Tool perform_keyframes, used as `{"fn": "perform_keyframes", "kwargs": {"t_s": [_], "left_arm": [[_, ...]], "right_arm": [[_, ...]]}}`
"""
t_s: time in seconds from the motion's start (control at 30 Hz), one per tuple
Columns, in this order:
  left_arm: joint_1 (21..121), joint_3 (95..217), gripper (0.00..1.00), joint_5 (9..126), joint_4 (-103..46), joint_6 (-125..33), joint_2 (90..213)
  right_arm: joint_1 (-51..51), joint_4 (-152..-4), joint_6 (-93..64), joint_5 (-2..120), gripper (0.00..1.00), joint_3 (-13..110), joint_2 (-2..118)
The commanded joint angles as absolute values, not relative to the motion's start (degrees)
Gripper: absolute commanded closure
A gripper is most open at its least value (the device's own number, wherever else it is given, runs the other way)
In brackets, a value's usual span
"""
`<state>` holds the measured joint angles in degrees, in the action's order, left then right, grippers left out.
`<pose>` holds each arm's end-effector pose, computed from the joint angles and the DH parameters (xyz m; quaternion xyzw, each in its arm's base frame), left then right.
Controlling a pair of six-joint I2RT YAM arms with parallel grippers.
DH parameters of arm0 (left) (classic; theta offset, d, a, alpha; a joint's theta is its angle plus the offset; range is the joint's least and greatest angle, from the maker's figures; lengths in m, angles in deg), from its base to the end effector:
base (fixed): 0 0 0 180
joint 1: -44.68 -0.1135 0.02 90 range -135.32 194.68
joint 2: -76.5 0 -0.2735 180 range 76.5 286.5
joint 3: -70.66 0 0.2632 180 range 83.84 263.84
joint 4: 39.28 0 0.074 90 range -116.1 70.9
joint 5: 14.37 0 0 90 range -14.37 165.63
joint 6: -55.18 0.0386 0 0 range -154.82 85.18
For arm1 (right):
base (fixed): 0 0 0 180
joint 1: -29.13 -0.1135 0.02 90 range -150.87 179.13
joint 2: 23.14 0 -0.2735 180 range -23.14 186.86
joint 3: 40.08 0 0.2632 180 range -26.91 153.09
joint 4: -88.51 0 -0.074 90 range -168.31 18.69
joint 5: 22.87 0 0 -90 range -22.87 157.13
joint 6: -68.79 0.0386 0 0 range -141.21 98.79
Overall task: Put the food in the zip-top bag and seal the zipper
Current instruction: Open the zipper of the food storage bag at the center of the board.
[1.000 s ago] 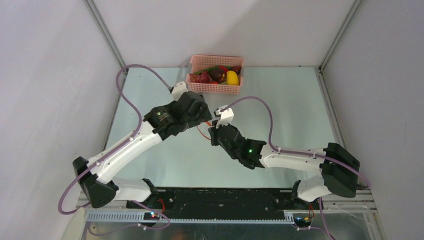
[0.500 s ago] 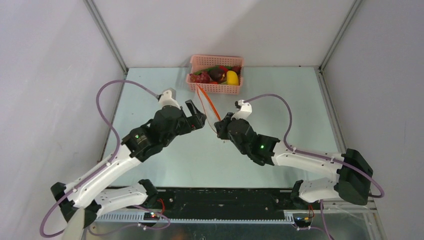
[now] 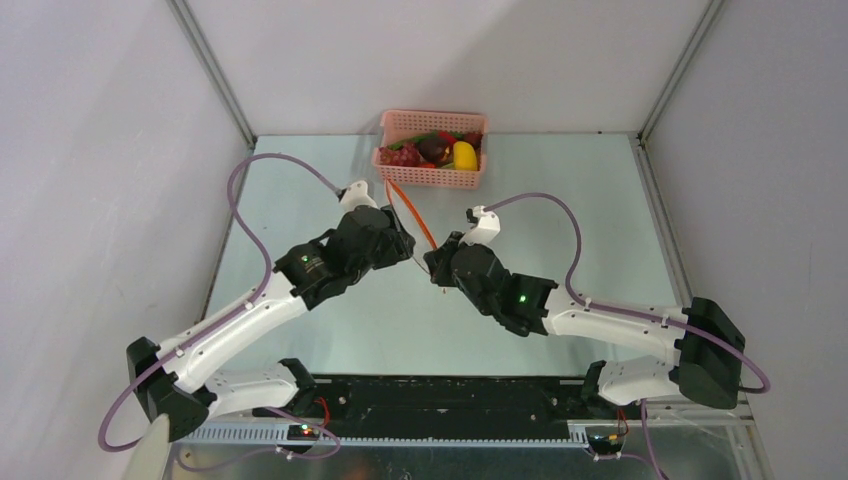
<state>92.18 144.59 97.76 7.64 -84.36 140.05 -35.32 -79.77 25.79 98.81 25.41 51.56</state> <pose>0.1764 -0.1710 0.3404 -0.1019 0.8749 -0.2172 0.4208 0.1509 0.2686 0.2970 0.0327 0.8068 0.3240 0.4929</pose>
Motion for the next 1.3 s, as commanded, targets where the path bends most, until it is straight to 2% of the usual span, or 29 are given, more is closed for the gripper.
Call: {"fn": "perform_keyframes", "kwargs": {"t_s": [0.0, 0.37, 0.43, 0.47, 0.5, 0.57, 0.6, 0.67, 0.73, 0.8, 1.0, 1.13, 1.2, 1.27], "left_arm": [[91.7, 146.0, 0.43, 101.6, 7.7, -84.8, 140.2], [88.2, 143.7, 0.47, 96.7, 4.4, -84.7, 142.6], [88.1, 144.0, 0.58, 97.4, 4.9, -84.3, 142.8], [88.0, 144.1, 0.70, 97.6, 5.5, -84.1, 142.8], [88.0, 144.5, 0.75, 97.7, 5.8, -83.1, 142.7], [87.9, 145.8, 0.89, 96.9, 6.2, -79.7, 142.6], [87.9, 146.5, 0.97, 96.4, 7.7, -78.6, 142.7], [88.2, 149.2, 1.00, 95.5, 10.4, -74.7, 143.1], [88.7, 153.4, 1.00, 94.9, 13.7, -71.4, 144.0], [90.0, 156.4, 1.00, 94.3, 16.7, -68.4, 145.2], [93.5, 162.7, 1.00, 98.7, 25.4, -64.8, 149.9], [94.6, 163.6, 1.00, 99.5, 27.8, -62.5, 150.9], [94.9, 163.1, 1.00, 97.6, 27.5, -61.1, 150.4], [95.1, 162.8, 1.00, 97.7, 27.5, -60.6, 149.6]], "right_arm": [[-36.0, -80.4, 26.5, 100.3, 1.00, 27.4, 49.8], [-37.3, -80.9, 24.3, 96.9, 1.00, 26.3, 48.1], [-37.5, -81.2, 24.1, 96.7, 1.00, 25.8, 48.1], [-37.5, -81.0, 24.0, 96.7, 1.00, 25.6, 48.2], [-37.4, -80.9, 23.6, 96.6, 0.98, 25.6, 48.5], [-36.8, -80.8, 21.0, 95.3, 0.88, 25.6, 48.9], [-36.4, -80.7, 18.2, 94.8, 0.75, 25.8, 49.0], [-35.0, -79.2, 14.0, 94.1, 0.57, 27.4, 49.3], [-32.9, -76.1, 11.2, 93.7, 0.49, 30.1, 50.1], [-32.0, -74.6, 8.7, 93.5, 0.46, 32.9, 51.6], [-30.0, -67.6, 5.9, 97.6, 0.44, 42.7, 59.8], [-27.5, -65.5, 7.1, 95.7, 0.44, 45.6, 62.1], [-26.1, -65.0, 7.4, 94.3, 0.48, 45.9, 62.7], [-24.8, -63.4, 9.1, 93.7, 0.60, 46.1, 63.0]]}}
